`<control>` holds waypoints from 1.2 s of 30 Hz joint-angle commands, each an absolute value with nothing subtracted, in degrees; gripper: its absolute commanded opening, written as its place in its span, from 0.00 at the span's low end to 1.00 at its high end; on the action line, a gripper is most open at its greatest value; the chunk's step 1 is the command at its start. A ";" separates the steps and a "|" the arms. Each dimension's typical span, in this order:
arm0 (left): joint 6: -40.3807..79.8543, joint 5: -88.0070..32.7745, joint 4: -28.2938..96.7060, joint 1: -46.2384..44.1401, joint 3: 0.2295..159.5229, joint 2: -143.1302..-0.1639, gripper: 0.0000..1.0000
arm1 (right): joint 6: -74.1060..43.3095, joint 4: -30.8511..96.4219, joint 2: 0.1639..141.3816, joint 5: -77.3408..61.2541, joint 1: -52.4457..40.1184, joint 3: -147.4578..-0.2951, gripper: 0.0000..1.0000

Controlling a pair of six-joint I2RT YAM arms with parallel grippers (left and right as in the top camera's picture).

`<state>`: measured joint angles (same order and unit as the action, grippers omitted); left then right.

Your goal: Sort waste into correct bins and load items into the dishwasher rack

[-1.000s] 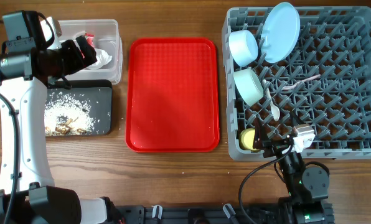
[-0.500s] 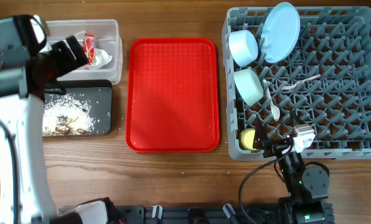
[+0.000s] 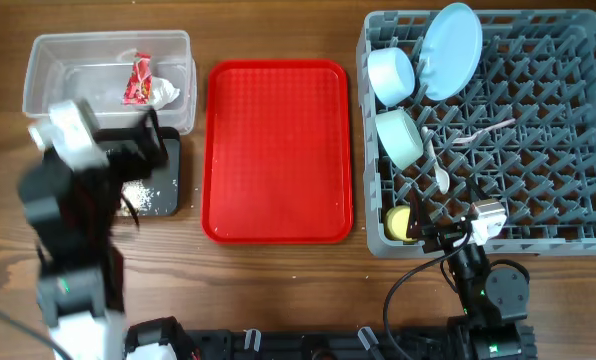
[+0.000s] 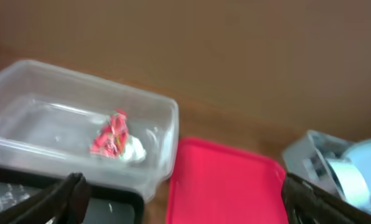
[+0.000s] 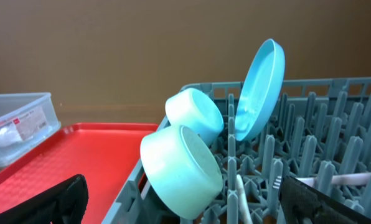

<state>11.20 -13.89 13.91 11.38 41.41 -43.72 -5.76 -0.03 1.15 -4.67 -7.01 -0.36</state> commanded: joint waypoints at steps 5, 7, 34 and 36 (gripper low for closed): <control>10.85 -17.10 12.29 11.35 28.10 -25.87 1.00 | -6.13 -0.16 0.97 -3.90 -6.68 -0.30 1.00; 10.68 -16.88 12.05 11.35 26.17 -22.76 1.00 | -6.13 -0.16 0.97 -3.90 -6.68 -0.30 1.00; 10.70 -6.70 -6.87 4.93 4.29 -0.14 1.00 | -6.15 -0.16 0.97 -3.90 -6.68 -0.30 1.00; 10.70 -5.72 -6.90 4.93 3.79 -0.14 1.00 | -6.15 -0.16 0.97 -3.90 -6.68 -0.30 1.00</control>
